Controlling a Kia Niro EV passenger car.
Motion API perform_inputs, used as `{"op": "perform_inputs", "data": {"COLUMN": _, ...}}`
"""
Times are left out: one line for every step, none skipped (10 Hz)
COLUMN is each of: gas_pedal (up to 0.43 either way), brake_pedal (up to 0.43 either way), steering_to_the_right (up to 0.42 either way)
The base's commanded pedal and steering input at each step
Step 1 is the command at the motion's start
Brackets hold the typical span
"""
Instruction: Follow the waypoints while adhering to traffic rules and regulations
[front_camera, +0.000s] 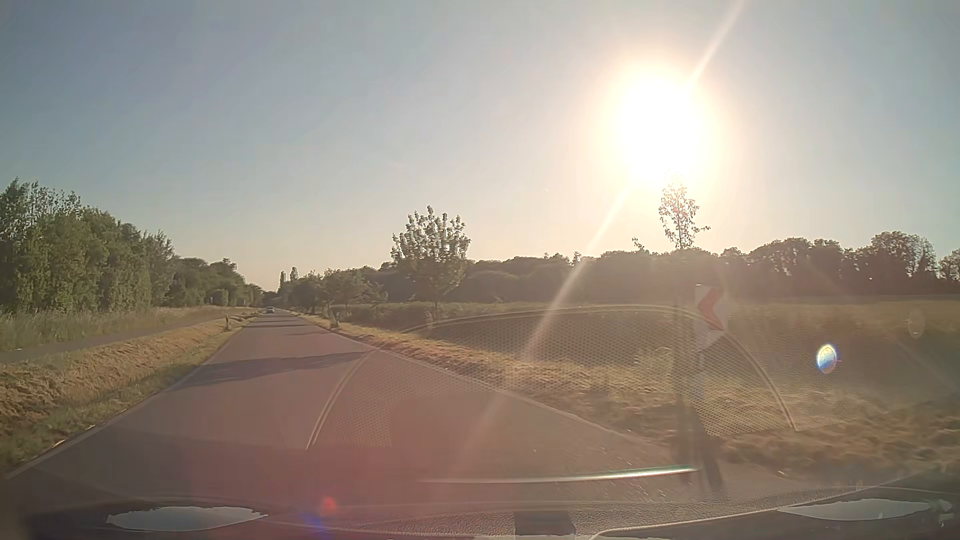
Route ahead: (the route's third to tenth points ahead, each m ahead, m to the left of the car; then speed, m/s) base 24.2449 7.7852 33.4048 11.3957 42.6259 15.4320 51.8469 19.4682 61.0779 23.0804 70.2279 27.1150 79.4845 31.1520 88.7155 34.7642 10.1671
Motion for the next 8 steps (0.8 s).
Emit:
{"op": "perform_inputs", "data": {"gas_pedal": 0.22, "brake_pedal": 0.0, "steering_to_the_right": -0.159}}
{"op": "perform_inputs", "data": {"gas_pedal": 0.22, "brake_pedal": 0.0, "steering_to_the_right": -0.154}}
{"op": "perform_inputs", "data": {"gas_pedal": 0.248, "brake_pedal": 0.0, "steering_to_the_right": -0.141}}
{"op": "perform_inputs", "data": {"gas_pedal": 0.268, "brake_pedal": 0.0, "steering_to_the_right": -0.124}}
{"op": "perform_inputs", "data": {"gas_pedal": 0.28, "brake_pedal": 0.0, "steering_to_the_right": -0.111}}
{"op": "perform_inputs", "data": {"gas_pedal": 0.28, "brake_pedal": 0.0, "steering_to_the_right": -0.097}}
{"op": "perform_inputs", "data": {"gas_pedal": 0.287, "brake_pedal": 0.0, "steering_to_the_right": -0.087}}
{"op": "perform_inputs", "data": {"gas_pedal": 0.287, "brake_pedal": 0.0, "steering_to_the_right": -0.083}}
